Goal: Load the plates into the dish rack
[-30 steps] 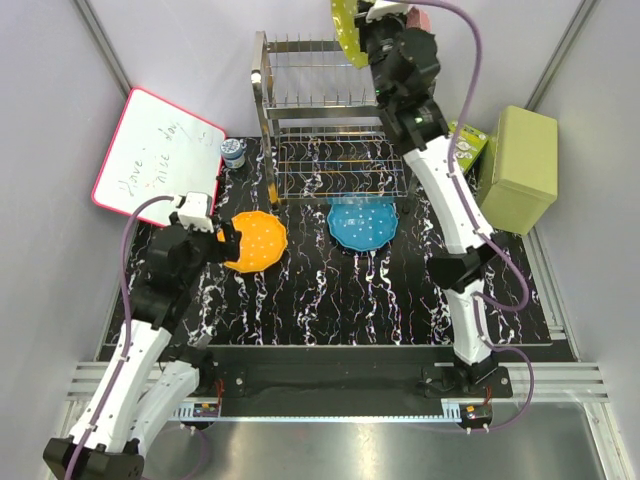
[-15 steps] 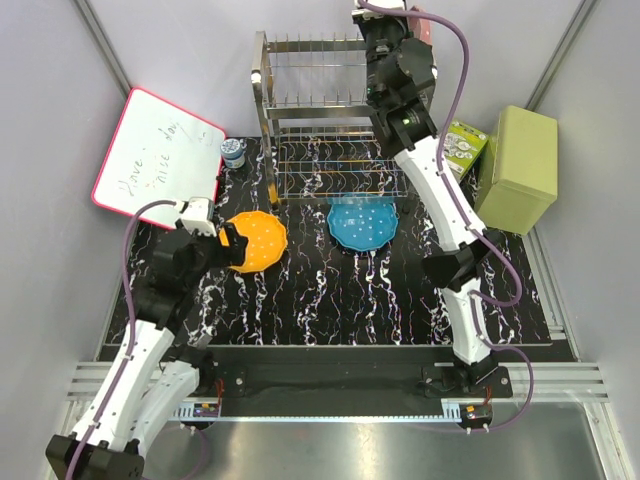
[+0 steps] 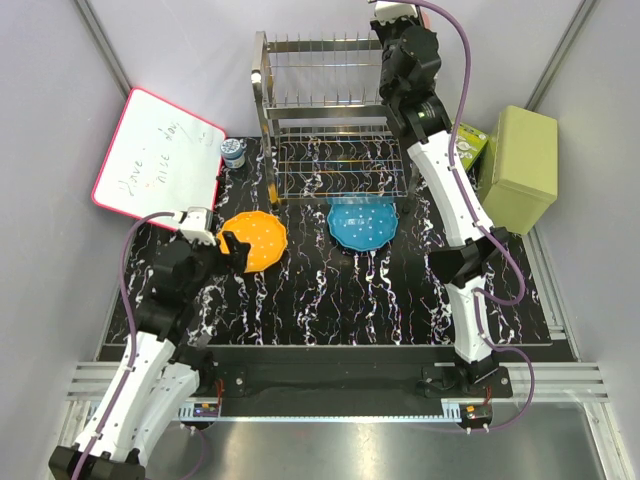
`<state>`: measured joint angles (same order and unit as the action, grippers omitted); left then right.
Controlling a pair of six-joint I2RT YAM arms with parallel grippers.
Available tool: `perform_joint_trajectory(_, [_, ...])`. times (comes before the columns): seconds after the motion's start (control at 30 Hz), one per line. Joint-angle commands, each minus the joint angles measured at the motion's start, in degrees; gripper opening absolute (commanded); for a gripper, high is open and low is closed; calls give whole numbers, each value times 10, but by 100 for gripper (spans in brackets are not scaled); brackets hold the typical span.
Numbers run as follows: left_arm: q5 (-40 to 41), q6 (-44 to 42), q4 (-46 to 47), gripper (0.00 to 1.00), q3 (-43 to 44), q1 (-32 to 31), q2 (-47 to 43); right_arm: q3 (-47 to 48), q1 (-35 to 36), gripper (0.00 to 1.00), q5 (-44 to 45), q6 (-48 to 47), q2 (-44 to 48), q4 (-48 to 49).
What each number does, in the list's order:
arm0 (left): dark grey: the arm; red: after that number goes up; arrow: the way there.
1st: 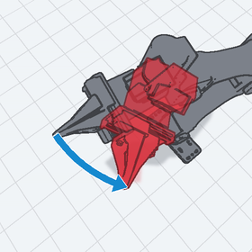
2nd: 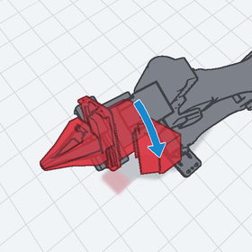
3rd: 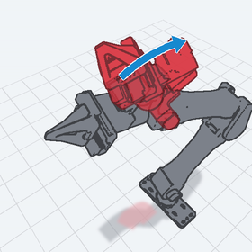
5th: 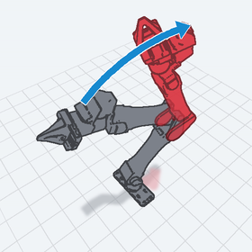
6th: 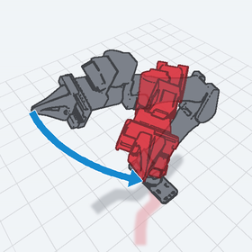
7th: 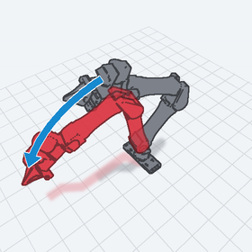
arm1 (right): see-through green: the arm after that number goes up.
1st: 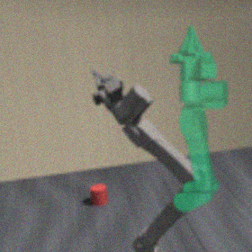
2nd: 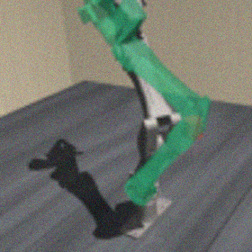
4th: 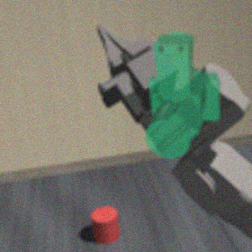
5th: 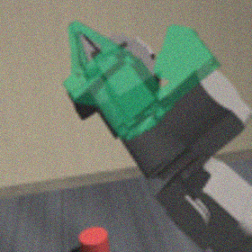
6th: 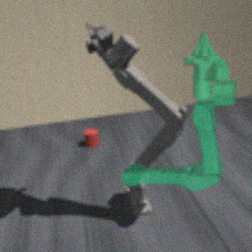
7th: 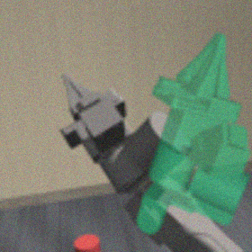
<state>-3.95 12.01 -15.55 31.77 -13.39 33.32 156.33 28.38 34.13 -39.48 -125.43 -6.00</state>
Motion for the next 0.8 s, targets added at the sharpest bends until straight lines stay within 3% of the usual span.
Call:
perform_joint_trajectory(0.0, [-24, 13, 41, 81, -7, 1, -2, 25, 3, 0, 9, 1, 47, 64])
perform_joint_trajectory(0.77, [-19, 4, 59, 82, -36, 1, -11, 26, 15, 0, 7, 56, -6, -15])
